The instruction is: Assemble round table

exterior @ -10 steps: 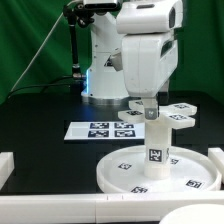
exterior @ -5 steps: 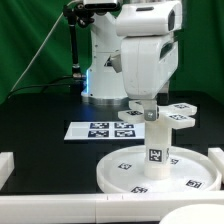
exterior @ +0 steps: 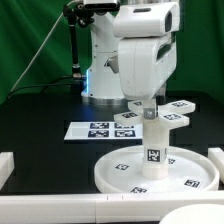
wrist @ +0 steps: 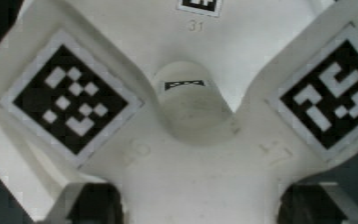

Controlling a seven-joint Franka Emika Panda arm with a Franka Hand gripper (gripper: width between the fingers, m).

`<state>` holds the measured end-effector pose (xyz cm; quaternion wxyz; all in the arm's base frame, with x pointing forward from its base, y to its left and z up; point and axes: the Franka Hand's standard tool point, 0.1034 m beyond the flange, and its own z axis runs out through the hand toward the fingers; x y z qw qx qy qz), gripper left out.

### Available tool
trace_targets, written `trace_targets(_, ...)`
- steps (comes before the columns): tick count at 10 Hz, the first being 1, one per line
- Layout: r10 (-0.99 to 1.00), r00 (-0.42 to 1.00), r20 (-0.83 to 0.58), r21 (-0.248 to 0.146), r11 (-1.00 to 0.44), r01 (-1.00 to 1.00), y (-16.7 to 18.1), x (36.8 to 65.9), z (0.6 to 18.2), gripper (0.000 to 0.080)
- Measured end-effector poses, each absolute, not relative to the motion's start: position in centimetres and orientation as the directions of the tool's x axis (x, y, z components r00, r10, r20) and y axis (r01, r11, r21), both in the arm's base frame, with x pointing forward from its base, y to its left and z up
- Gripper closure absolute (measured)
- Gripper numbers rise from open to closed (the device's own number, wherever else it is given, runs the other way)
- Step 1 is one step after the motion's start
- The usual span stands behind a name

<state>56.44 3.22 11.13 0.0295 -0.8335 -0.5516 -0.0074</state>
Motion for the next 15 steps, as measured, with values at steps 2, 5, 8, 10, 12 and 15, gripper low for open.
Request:
trace_targets(2, 0.916, 0.399, 0.044, -0.041, -0.397, 0.917, 3.21, 56.44, 11.13, 0.0366)
trace_targets(5, 0.881, 0.471, 0.042, -0.045, -0.469, 0.882, 3.2, 56.44, 11.12, 0.0366)
trace_targets(8, 0.669, 0.743, 0.033, -0.055, -0.741, 0.669, 3.2, 56.3, 11.04, 0.0365)
trace_targets(10, 0.461, 0.886, 0.034, -0.058, -0.885, 0.463, 3.29, 56.17, 11.01, 0.0364)
trace_targets(12, 0.202, 0.979, 0.04, -0.064, -0.977, 0.205, 3.41, 55.97, 10.96, 0.0364)
trace_targets(15, -0.114, 0.993, 0.039, -0.087, -0.99, -0.11, 3.77, 56.04, 10.93, 0.0364)
